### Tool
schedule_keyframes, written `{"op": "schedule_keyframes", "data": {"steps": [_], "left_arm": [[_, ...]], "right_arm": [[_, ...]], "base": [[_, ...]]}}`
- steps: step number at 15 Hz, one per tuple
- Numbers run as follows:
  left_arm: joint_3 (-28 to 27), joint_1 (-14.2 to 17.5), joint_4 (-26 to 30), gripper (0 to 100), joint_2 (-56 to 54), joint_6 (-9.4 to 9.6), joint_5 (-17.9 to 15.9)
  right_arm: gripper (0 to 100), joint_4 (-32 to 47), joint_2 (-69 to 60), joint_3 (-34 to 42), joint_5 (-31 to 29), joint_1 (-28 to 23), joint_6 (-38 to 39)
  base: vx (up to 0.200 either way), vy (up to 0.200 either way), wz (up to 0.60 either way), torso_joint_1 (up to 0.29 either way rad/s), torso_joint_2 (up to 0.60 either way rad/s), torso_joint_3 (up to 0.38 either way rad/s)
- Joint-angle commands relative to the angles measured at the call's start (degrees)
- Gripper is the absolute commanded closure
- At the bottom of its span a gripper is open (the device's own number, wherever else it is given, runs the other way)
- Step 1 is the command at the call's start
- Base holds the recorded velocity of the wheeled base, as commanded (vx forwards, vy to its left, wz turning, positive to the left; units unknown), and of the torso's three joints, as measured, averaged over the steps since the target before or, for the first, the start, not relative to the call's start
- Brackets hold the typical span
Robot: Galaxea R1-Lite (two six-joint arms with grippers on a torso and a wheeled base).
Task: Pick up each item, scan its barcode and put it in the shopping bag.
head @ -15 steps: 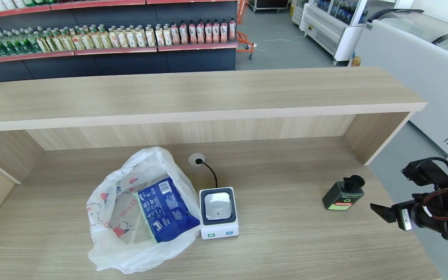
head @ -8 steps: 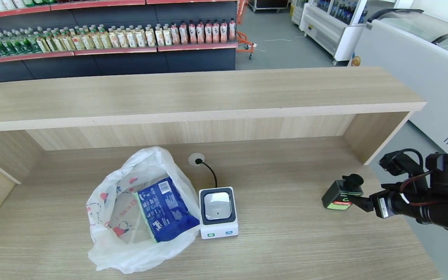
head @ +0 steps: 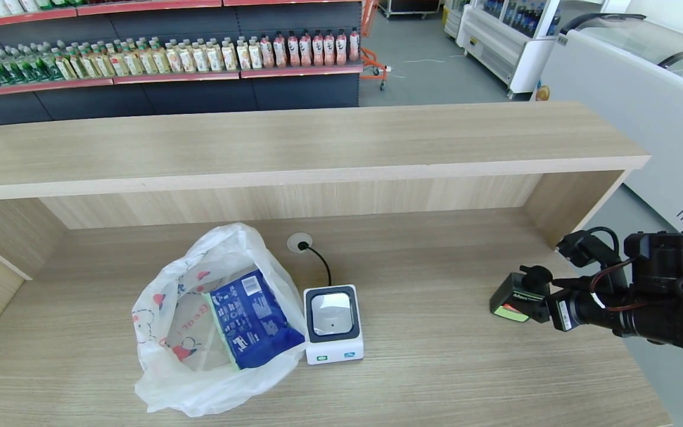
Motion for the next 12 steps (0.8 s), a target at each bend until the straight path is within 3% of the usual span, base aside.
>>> {"op": "schedule_keyframes", "data": {"steps": [1, 12], "left_arm": [[0.0, -0.1, 0.0, 0, 0.0, 0.0, 0.0], [0.0, 0.0, 0.0, 0, 0.0, 0.0, 0.0]], "right_arm": [[0, -1.0, 1.0, -0.1, 1.3, 0.5, 0.0], [0, -3.3, 8.5, -4.4, 5.1, 1.0, 0.0]], "base": [[0.0, 0.0, 0.0, 0.0, 0.0, 0.0], [0.0, 0.0, 0.0, 0.0, 0.0, 0.0]]}}
